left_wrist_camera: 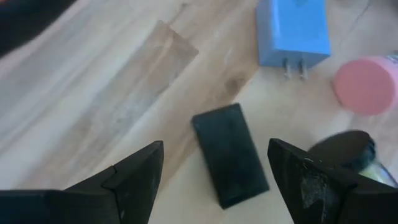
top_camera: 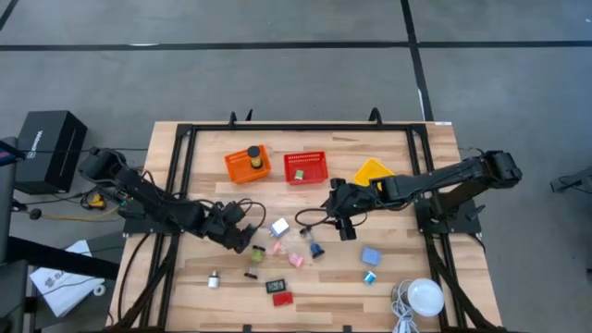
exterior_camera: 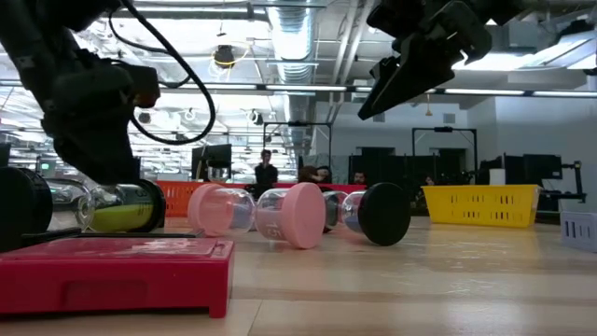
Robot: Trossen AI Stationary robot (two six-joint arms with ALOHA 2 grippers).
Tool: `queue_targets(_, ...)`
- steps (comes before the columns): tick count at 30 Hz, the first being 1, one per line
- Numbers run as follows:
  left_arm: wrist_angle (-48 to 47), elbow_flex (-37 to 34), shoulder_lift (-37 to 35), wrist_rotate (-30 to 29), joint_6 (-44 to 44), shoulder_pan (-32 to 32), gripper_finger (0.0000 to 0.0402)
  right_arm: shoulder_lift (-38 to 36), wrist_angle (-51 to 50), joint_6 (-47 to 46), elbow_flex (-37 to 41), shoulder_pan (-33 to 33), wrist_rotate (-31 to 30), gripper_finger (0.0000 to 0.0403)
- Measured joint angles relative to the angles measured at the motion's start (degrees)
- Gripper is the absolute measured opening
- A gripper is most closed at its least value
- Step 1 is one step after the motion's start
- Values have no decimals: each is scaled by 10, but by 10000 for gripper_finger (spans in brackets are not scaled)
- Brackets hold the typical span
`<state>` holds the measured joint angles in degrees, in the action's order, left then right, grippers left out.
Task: Pick & Place Office items
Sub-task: Put the top black digital clock into the yellow bin
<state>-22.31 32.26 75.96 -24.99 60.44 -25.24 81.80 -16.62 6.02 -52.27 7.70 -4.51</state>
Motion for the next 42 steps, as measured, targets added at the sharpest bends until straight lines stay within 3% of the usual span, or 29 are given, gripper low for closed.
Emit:
queue_targets(15,33,3,98,4,-2,-12,281,0,1,0,0,0,0,225)
queue_targets(30,32,0,66,11,-1,-12,157,0,6,4,0,-4,0,225)
queue_targets(42,29,-5,65,26,-12,-11,175,0,4,-30,0,-39,0,225)
